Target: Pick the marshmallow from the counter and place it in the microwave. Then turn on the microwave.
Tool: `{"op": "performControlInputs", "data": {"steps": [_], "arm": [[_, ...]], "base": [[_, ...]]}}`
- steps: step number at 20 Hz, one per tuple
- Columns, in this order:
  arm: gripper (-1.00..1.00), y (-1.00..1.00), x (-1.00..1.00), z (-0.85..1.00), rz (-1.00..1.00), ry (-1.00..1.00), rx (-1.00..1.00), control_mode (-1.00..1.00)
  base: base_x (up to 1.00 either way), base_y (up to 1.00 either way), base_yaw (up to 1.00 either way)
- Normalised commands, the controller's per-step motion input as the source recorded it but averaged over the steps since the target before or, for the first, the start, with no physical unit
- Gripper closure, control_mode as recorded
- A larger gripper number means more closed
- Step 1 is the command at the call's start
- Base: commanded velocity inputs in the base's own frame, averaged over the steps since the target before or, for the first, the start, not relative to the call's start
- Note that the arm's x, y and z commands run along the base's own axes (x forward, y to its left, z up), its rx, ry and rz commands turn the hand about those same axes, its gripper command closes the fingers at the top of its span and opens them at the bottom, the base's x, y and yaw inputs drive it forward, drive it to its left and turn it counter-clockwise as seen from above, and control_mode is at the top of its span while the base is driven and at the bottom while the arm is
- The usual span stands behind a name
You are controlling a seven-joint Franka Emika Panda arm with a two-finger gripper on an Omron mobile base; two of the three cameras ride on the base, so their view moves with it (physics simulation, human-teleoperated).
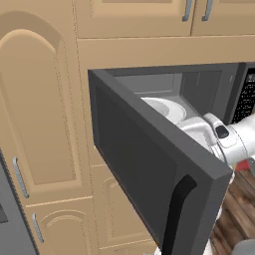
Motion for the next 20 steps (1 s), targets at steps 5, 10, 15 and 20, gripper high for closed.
{"op": "performControlInputs", "data": {"steps": [5,10,15,20], "arm": [[-1.00,0.35,-0.24,-0.01,-0.08,-0.20,0.00,-1.00],[-1.00,0.11,-0.29,-0.06,-0.09,-0.21,0.00,-1.00],[-1.00,-0.18,-0.20,-0.22,-0.08,-0.06,0.02,-1.00],[-1.00,-0.34,-0.03,-0.23,-0.06,-0.01,0.05,-1.00]], "base": [[0.00,0.00,0.00],[0.00,0.00,0.00],[0.00,0.00,0.00],[0.00,0.00,0.00]]}}
